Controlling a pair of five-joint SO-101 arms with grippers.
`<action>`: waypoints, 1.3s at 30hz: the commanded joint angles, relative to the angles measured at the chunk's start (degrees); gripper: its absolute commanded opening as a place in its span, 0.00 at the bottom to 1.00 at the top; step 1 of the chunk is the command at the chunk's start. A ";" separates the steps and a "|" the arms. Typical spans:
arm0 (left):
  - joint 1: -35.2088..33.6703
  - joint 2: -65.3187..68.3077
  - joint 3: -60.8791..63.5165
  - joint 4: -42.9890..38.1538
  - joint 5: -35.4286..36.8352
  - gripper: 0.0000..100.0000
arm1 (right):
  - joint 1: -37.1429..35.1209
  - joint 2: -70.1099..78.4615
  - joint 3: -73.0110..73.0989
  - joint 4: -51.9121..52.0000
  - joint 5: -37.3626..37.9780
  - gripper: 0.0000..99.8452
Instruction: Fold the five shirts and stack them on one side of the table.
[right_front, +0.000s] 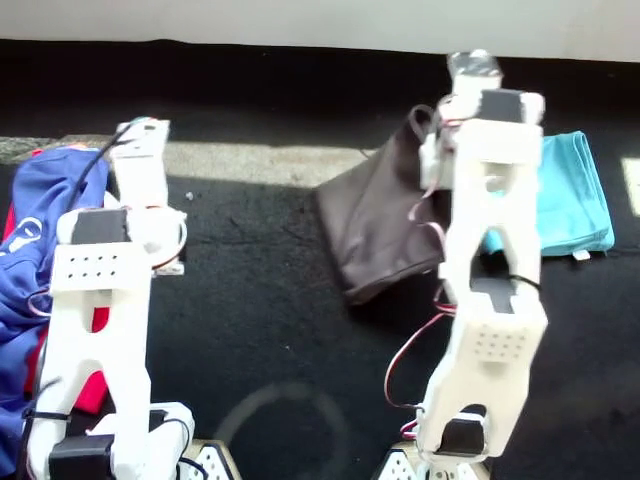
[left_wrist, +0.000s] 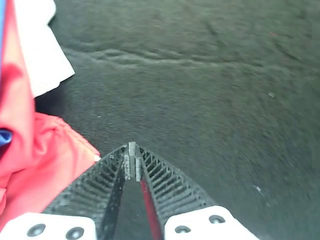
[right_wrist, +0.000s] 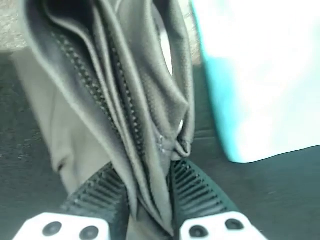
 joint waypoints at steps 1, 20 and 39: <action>-1.54 -1.45 1.45 -2.46 -0.62 0.01 | 5.85 -4.44 -4.62 0.75 8.53 0.01; -1.80 -1.71 2.15 -2.11 -0.62 0.01 | 20.79 1.54 -22.37 -9.10 29.71 0.01; -1.63 -1.80 1.89 -0.26 -0.62 0.01 | 22.55 21.49 -24.40 -28.18 24.97 0.24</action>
